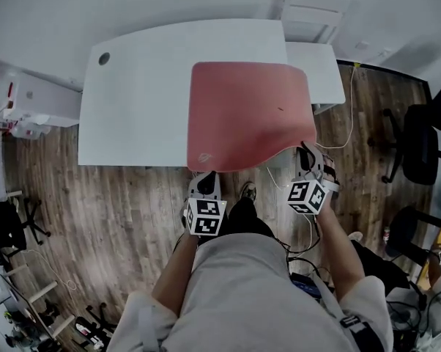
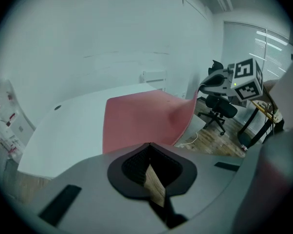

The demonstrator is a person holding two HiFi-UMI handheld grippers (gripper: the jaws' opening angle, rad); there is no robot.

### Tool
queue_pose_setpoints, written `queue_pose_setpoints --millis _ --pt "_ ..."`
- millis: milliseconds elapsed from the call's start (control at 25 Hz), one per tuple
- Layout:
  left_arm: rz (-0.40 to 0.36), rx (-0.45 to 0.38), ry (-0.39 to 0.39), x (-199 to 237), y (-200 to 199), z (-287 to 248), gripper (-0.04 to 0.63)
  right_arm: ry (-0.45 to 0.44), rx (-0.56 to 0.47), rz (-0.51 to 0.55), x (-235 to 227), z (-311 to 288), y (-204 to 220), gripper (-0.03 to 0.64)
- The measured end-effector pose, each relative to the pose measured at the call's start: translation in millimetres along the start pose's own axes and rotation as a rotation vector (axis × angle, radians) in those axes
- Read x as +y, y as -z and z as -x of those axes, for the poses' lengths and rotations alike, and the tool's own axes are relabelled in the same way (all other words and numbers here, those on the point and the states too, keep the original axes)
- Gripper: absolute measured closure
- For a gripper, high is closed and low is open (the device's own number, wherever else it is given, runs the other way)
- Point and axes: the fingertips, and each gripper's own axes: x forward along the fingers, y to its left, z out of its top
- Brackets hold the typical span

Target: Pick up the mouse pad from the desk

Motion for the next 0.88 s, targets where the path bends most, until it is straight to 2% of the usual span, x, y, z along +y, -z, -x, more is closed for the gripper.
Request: queue_pose_setpoints --millis 200,400,520,680,880 --pt "-0.090 0.008 0.010 -0.9 -2.0 -3.8 0.583 0.007 -0.020 -0.021 -18.3 -9.4 -33.5 0.561" --pt "-0.145 0.040 0.069 -8.6 -2.0 -13.4 0.577 0.002 -0.045 -0.035 -28.1 -20.1 -61.9 0.561" --pt "-0.166 0.055 0.101 -10.0 -0.5 -18.8 0.493 0.008 -0.051 -0.042 -32.6 -23.5 -75.3 0.560" --pt "-0.219 0.093 0.121 -15.9 5.3 -29.5 0.447 0.005 -0.051 -0.064 -37.8 -24.7 -81.0 0.561" --pt "-0.392 0.148 0.062 -9.4 12.4 -46.6 0.443 0.005 -0.048 -0.079 -42.1 -23.9 -84.7 0.561"
